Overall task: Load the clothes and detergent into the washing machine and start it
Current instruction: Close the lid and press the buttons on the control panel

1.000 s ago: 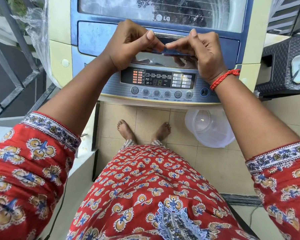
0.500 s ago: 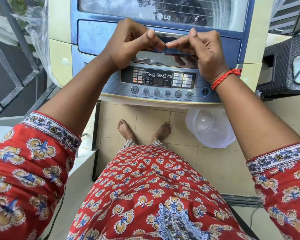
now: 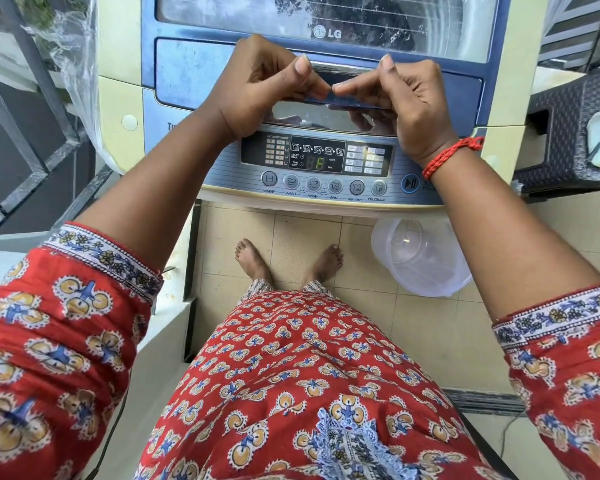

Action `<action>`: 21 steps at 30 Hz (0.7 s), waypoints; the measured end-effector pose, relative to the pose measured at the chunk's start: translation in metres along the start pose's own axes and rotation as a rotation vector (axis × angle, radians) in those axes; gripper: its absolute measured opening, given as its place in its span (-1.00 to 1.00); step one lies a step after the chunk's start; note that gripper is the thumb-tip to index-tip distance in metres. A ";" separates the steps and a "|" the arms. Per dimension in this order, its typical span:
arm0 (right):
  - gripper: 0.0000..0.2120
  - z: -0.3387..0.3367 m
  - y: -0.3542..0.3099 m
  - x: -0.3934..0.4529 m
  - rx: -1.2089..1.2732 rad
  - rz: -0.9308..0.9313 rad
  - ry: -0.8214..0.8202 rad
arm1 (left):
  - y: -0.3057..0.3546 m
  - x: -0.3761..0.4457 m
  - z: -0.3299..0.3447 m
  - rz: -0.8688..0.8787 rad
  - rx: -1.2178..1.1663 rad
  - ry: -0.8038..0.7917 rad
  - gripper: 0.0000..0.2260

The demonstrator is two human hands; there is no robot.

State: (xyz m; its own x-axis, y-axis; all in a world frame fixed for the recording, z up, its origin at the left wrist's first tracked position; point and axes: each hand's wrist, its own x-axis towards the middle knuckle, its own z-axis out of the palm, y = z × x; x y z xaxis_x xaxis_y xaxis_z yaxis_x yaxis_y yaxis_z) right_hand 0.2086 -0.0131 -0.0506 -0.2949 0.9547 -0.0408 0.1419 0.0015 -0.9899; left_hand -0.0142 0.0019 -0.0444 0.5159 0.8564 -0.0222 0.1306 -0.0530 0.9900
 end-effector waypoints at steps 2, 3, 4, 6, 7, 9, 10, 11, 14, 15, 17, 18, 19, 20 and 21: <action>-0.58 0.000 0.000 0.000 0.001 0.000 0.003 | 0.000 0.000 0.000 -0.002 -0.005 0.000 -0.35; -0.58 0.000 0.000 0.000 -0.004 0.000 0.005 | 0.000 0.000 0.000 -0.002 -0.007 0.000 -0.34; -0.57 0.000 0.000 0.000 -0.009 0.001 0.006 | 0.000 0.000 0.000 -0.001 -0.007 0.000 -0.35; -0.57 0.000 0.000 0.000 -0.017 0.001 0.007 | 0.000 0.001 0.000 0.002 -0.011 -0.003 -0.35; -0.57 0.000 0.000 0.000 -0.019 0.002 0.010 | 0.000 0.001 0.000 0.004 -0.015 -0.005 -0.35; -0.57 -0.001 0.000 0.000 -0.025 0.002 0.012 | -0.001 0.000 -0.001 0.004 -0.025 -0.008 -0.35; -0.57 -0.001 0.000 0.000 -0.028 0.001 0.012 | -0.001 0.000 -0.001 0.003 -0.028 -0.008 -0.35; -0.57 -0.001 0.001 0.000 -0.031 0.001 0.011 | -0.001 0.000 -0.001 0.003 -0.029 -0.006 -0.35; -0.57 0.000 0.002 0.001 -0.041 -0.001 0.015 | 0.000 0.000 -0.001 0.007 -0.019 0.004 -0.36; -0.57 0.000 0.002 0.001 -0.044 -0.001 0.019 | 0.000 0.000 0.000 0.005 -0.019 0.004 -0.37; -0.57 0.000 0.002 0.001 -0.060 -0.002 0.029 | 0.000 0.000 0.000 0.000 -0.020 0.000 -0.37; -0.57 0.000 0.003 0.001 -0.076 -0.004 0.035 | 0.000 0.000 0.000 0.000 -0.020 0.000 -0.37; -0.57 0.000 0.004 0.001 -0.096 -0.004 0.043 | 0.000 0.001 -0.001 0.001 -0.017 0.003 -0.36; -0.56 -0.001 0.005 0.001 -0.114 -0.001 0.050 | 0.000 0.001 -0.001 0.005 -0.011 0.006 -0.36; -0.56 -0.001 0.006 0.002 -0.123 0.003 0.054 | 0.000 0.001 -0.001 0.010 -0.004 0.009 -0.36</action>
State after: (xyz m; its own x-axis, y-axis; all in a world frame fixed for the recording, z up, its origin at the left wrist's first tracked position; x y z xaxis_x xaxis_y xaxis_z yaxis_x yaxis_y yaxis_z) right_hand 0.2098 -0.0111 -0.0561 -0.2433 0.9694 -0.0334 0.2587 0.0317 -0.9654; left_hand -0.0143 0.0030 -0.0445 0.5092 0.8606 -0.0109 0.1223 -0.0598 0.9907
